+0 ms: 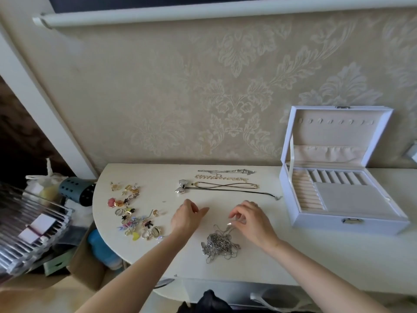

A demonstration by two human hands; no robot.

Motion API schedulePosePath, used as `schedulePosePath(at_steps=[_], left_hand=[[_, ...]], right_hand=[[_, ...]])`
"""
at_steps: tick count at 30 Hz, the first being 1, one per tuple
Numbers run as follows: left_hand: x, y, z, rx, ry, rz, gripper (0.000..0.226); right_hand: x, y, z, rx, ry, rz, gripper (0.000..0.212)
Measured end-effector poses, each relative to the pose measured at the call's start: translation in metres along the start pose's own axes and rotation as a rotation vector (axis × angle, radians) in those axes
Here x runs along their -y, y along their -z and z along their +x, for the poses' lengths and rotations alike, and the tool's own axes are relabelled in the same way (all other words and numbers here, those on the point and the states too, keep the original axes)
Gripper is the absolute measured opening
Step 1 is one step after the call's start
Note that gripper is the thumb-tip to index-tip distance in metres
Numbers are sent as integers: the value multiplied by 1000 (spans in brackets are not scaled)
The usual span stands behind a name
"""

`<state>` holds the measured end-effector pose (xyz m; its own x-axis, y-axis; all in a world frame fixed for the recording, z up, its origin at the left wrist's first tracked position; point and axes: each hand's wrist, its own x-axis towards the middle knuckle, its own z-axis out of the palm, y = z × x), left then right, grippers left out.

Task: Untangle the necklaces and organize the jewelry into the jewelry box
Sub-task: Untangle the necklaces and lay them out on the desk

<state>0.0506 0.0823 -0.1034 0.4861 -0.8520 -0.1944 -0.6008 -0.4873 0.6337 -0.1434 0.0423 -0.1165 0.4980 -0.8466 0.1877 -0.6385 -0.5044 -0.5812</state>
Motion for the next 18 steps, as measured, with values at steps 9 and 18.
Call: schedulePosePath(at_steps=[9, 18], left_hand=[[14, 1, -36, 204, -167, -72, 34], [12, -2, -43, 295, -284, 121, 41]], right_hand=[[16, 4, -23, 206, -86, 131, 26], [18, 12, -26, 207, -159, -41, 10]])
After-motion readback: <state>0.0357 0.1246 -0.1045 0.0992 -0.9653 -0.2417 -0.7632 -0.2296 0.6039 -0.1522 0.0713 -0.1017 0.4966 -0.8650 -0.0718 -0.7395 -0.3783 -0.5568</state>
